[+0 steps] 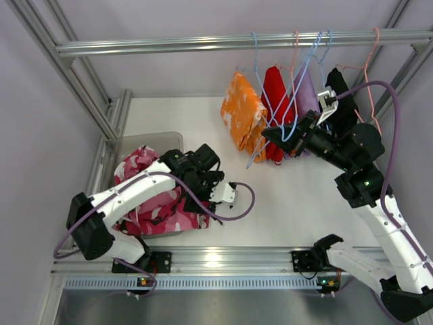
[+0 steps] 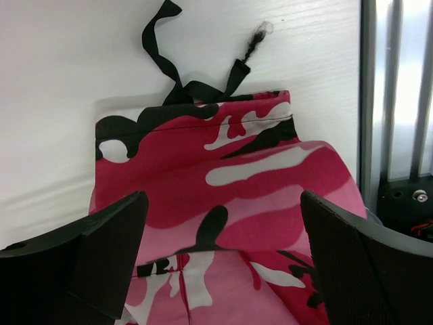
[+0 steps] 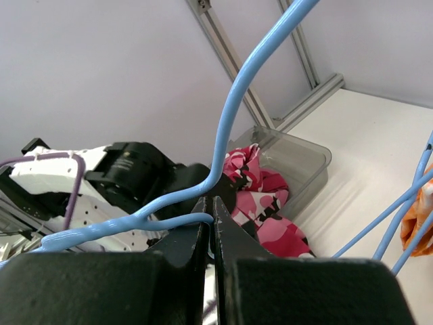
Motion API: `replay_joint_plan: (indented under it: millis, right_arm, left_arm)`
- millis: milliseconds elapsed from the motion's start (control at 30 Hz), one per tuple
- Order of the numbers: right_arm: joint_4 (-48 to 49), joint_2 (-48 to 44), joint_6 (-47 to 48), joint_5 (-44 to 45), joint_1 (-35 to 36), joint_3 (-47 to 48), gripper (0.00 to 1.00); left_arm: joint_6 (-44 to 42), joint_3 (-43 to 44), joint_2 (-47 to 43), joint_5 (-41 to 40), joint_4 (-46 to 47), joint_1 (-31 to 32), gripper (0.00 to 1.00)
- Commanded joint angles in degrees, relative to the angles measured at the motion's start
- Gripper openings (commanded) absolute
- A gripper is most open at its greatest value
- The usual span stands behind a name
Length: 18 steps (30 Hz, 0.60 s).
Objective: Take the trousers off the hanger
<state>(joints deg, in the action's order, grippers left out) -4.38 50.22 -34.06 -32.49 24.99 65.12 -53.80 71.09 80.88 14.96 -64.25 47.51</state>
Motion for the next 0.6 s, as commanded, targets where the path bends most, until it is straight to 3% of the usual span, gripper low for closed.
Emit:
replay_joint_plan:
  millis: [0,167,567]
  right_arm:
    - [-0.3,-1.1,0.8,-0.5,-0.8,2.1,0.0]
    - [1.2,-0.6,-0.4,-1.3,-0.8,1.7,0.0]
    - [1.3,0.0,-0.5,-1.5,-0.8,1.5,0.0]
  left_arm:
    - [3.9,-0.2,4.9,-7.0,5.7,1.8,0.99]
    - [6.1,-2.7,9.1,-14.1,14.1,4.1,0.99]
    - [9.0,-8.7,22.6,-23.1,18.4,8.8,0.99]
